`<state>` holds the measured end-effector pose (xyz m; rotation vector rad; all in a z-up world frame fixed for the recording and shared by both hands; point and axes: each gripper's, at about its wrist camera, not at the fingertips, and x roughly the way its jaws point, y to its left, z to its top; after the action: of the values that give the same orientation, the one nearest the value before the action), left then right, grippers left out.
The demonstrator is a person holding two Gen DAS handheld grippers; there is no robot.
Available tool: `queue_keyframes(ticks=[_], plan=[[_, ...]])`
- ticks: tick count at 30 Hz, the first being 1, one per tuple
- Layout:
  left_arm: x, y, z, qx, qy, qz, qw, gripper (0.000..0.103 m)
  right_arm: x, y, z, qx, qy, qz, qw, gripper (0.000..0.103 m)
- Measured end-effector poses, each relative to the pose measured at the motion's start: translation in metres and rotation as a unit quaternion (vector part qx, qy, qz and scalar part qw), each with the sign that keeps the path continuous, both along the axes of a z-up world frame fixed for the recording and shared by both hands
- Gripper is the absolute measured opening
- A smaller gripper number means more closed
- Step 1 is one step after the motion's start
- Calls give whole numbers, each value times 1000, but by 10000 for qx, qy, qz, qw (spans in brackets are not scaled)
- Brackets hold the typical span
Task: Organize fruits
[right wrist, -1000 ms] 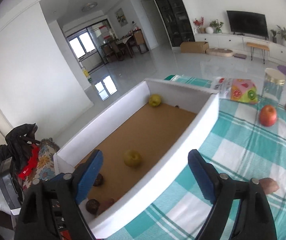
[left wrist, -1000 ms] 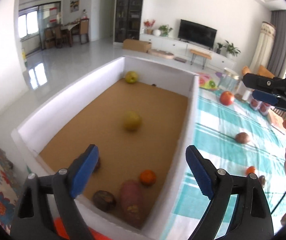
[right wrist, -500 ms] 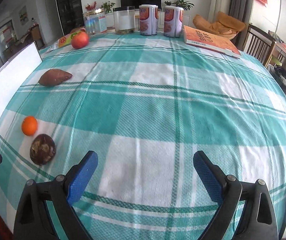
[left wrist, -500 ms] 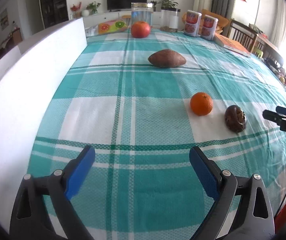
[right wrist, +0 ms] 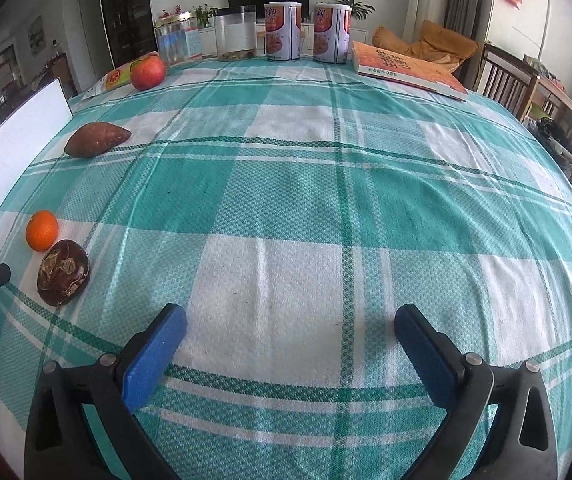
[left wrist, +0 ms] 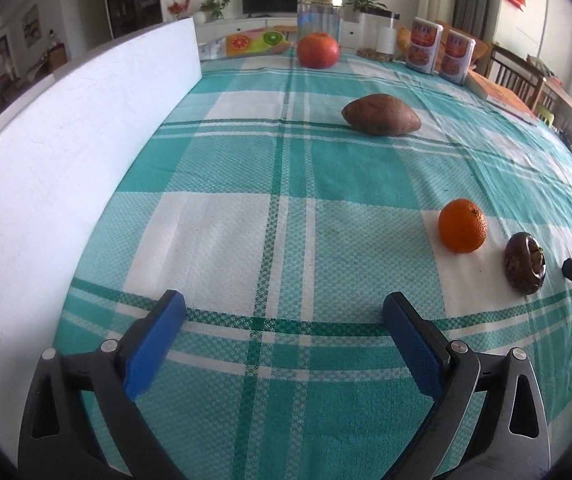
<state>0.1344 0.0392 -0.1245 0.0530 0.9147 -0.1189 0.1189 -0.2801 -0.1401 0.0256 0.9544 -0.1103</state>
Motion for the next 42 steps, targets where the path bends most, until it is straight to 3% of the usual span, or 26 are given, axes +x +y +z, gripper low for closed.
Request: queue_keyframes(ticks=[42], plan=[[1,1,0,5,4,-4,10000,101,1,0,1,14,2,-1,10000,103]])
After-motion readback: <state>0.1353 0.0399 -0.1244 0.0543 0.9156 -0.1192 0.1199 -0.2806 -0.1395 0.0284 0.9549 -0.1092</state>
